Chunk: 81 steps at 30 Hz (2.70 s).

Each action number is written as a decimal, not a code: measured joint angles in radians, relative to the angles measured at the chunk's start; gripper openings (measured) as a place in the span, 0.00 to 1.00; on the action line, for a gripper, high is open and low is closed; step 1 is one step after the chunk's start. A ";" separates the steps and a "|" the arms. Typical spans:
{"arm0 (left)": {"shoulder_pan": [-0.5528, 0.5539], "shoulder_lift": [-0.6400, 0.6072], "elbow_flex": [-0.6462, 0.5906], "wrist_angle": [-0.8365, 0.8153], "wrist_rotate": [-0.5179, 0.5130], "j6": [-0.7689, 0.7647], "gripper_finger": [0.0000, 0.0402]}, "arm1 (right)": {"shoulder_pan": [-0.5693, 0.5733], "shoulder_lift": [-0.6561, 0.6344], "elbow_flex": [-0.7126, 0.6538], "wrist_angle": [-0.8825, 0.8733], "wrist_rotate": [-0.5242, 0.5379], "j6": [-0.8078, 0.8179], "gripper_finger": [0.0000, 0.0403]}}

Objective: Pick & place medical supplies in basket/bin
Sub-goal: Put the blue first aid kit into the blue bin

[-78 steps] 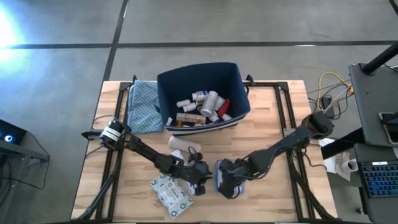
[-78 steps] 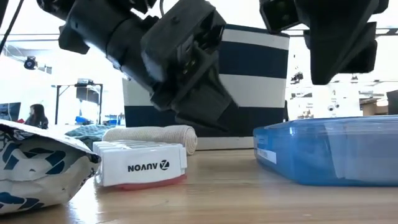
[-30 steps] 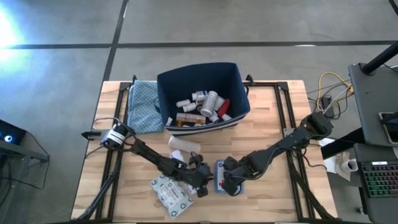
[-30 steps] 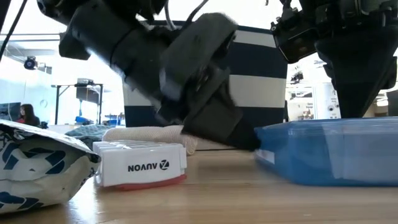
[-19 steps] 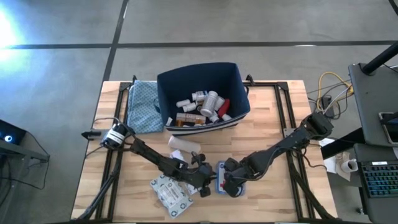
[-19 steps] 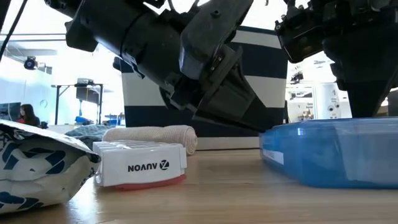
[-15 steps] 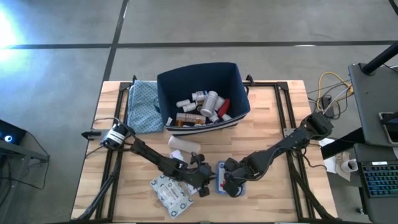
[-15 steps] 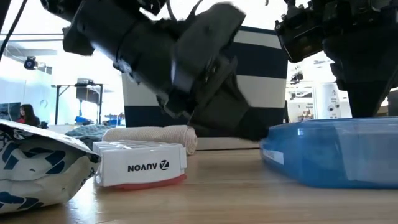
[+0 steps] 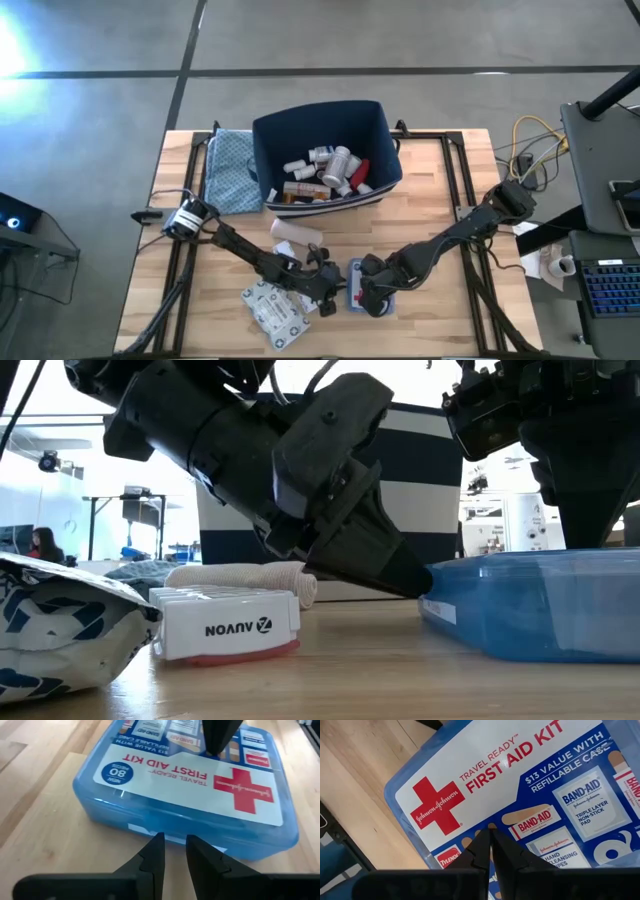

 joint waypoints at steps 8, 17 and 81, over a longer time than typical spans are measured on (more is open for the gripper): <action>0.000 0.032 0.000 0.057 0.014 0.000 0.15 | 0.000 0.000 -0.001 -0.003 -0.001 0.013 0.02; 0.012 0.040 0.001 0.080 0.022 0.043 0.15 | 0.000 0.000 -0.003 -0.003 -0.003 0.014 0.02; 0.006 -0.161 0.009 -0.089 0.124 -0.048 0.15 | 0.242 -0.072 0.017 -0.285 0.357 0.864 0.74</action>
